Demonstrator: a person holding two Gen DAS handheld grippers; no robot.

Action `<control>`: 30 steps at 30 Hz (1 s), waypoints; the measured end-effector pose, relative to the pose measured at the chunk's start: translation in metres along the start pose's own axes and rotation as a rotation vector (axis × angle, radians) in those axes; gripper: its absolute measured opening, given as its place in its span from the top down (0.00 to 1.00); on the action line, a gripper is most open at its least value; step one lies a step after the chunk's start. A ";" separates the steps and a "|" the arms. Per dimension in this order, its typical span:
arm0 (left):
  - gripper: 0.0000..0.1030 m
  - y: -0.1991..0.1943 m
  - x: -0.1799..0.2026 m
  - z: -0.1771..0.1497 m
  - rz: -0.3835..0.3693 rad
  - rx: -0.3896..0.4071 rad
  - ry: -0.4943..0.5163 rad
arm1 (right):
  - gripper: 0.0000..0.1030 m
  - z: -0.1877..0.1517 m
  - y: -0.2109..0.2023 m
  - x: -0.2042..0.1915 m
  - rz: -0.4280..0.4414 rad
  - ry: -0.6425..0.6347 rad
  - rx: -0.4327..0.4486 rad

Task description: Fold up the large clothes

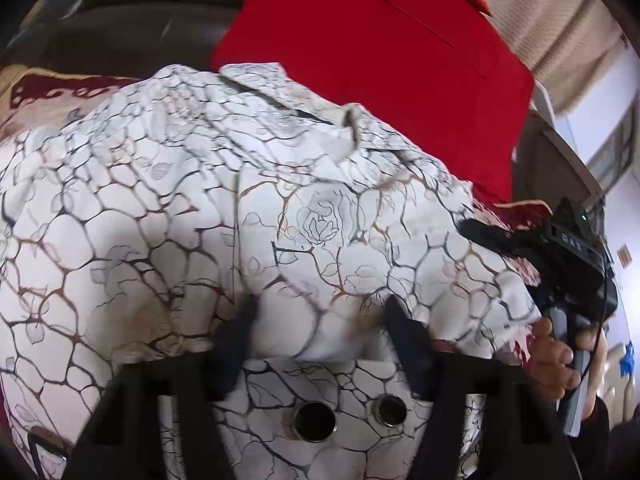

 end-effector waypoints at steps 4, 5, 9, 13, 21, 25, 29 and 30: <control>0.60 0.003 -0.001 0.000 0.011 -0.003 0.008 | 0.51 0.000 0.001 0.001 0.005 0.004 -0.006; 0.60 0.002 0.000 0.001 0.012 0.003 0.009 | 0.51 0.000 0.001 0.002 0.006 0.005 -0.007; 0.51 0.007 0.000 0.002 0.019 0.011 -0.005 | 0.51 0.001 0.002 0.002 0.006 0.006 -0.008; 0.82 -0.001 0.007 0.004 -0.021 0.068 0.035 | 0.51 0.001 0.001 0.003 0.012 0.009 -0.008; 0.91 -0.037 0.007 0.016 -0.025 0.243 0.074 | 0.50 0.006 -0.018 -0.004 0.086 0.000 0.097; 0.91 -0.065 -0.011 0.032 0.084 0.405 0.061 | 0.50 0.014 -0.035 -0.010 0.095 -0.020 0.177; 0.91 -0.075 -0.029 0.039 0.279 0.481 0.082 | 0.50 0.015 -0.039 -0.014 0.077 -0.045 0.189; 0.91 -0.076 -0.031 0.040 0.293 0.481 0.082 | 0.50 0.015 -0.038 -0.015 0.081 -0.048 0.187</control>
Point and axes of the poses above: each gripper's, at about its wrist camera, not at the fingertips, and y roughly the way its jaws point, x to its right, z to its top, the point moved 4 cm from there along y, roughly the way its jaws point, and after that the axes turned 15 degrees about -y, right-handed, at the moved point
